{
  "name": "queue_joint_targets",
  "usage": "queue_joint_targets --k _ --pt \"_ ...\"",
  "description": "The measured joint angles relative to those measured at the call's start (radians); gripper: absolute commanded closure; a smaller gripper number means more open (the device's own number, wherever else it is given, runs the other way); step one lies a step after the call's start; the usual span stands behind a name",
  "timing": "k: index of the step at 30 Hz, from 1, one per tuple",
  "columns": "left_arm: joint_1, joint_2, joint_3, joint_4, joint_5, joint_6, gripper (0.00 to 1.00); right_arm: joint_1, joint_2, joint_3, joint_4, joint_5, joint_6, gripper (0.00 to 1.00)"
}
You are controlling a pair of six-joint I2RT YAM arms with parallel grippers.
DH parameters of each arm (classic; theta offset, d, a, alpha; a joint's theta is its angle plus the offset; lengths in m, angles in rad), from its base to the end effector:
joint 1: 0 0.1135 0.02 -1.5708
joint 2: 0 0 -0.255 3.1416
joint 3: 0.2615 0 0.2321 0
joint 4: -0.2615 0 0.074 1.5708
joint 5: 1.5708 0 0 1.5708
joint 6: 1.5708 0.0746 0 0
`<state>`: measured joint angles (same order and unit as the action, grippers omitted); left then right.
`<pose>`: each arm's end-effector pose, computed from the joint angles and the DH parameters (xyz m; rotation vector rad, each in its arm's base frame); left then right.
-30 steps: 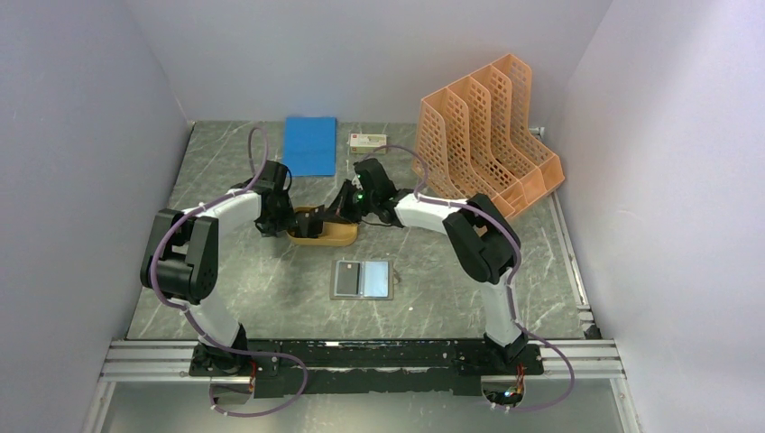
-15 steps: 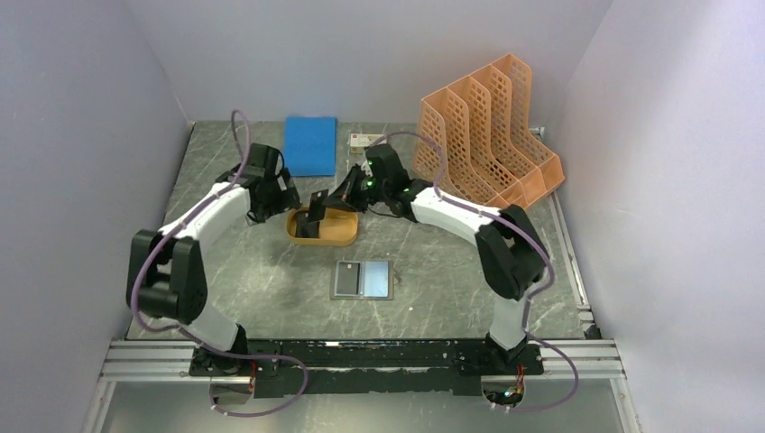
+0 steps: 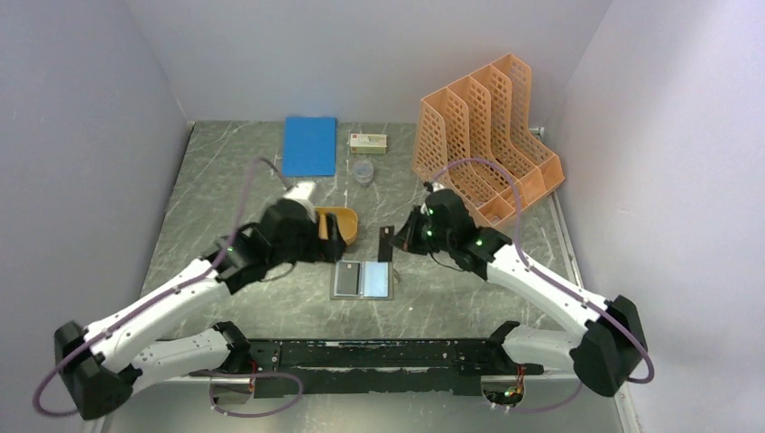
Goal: Put the credit cards into the card holder
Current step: Turn over the card slot in the card holder.
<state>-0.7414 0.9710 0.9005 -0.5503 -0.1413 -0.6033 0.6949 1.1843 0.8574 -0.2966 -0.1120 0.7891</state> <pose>0.1725 -0.1437 0.2820 0.0735 2.2485 -0.5956 0.2065 0.1830 0.2480 0.0433 2.3567 0.9135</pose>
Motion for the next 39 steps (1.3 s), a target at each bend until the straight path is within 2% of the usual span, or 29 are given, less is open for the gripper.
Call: queue_joint_targets --k 4,8,13,23,39 --pt "-0.224 0.065 -0.095 0.051 -0.028 -0.066 0.15 0.0 -0.103 -0.137 -0.045 0.016 -0.038 1.0" --pt "-0.316 0.155 -0.118 0.109 -0.033 -0.106 0.21 0.0 -0.135 -0.232 -0.048 -0.034 -0.05 1.0" --pt "-0.33 0.293 -0.103 0.184 -0.044 -0.141 0.23 0.0 -0.129 -0.304 -0.025 -0.101 -0.043 1.0" --pt "-0.33 0.498 -0.026 0.211 -0.077 -0.179 0.25 0.0 -0.126 -0.379 0.041 -0.172 -0.015 1.0" --pt "-0.33 0.477 -0.043 0.156 -0.208 -0.273 0.24 0.0 -0.069 -0.411 0.105 -0.192 0.015 1.0"
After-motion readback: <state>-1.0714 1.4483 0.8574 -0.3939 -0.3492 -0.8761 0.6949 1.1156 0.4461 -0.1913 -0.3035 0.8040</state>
